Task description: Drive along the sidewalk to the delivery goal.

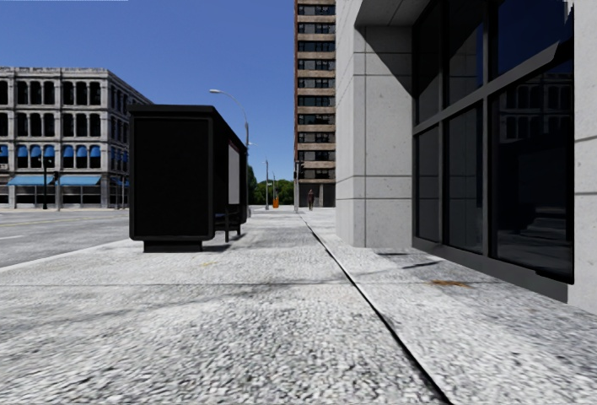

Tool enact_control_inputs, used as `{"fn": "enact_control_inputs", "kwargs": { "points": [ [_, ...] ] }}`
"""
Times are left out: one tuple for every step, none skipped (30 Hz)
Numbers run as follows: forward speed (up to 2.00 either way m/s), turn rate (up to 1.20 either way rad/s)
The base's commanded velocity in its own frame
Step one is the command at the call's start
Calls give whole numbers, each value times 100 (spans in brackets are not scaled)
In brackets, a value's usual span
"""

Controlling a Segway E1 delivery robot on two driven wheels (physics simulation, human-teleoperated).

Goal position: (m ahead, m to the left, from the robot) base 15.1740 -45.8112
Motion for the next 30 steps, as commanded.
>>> {"fn": "enact_control_inputs", "kwargs": {
  "points": [
    [200,0],
    [200,0],
    [200,0],
    [200,0],
    [200,0],
    [200,0],
    [200,0],
    [200,0],
    [200,0],
    [200,0],
    [200,0],
    [200,0],
    [200,0],
    [200,0],
    [200,0],
    [200,0],
    [200,0],
    [200,0],
    [200,0],
    [200,0],
    [200,0],
    [200,0],
    [200,0],
    [200,0],
    [200,0],
    [200,0],
    [200,0],
    [200,0],
    [200,0],
    [200,0]
  ]
}}
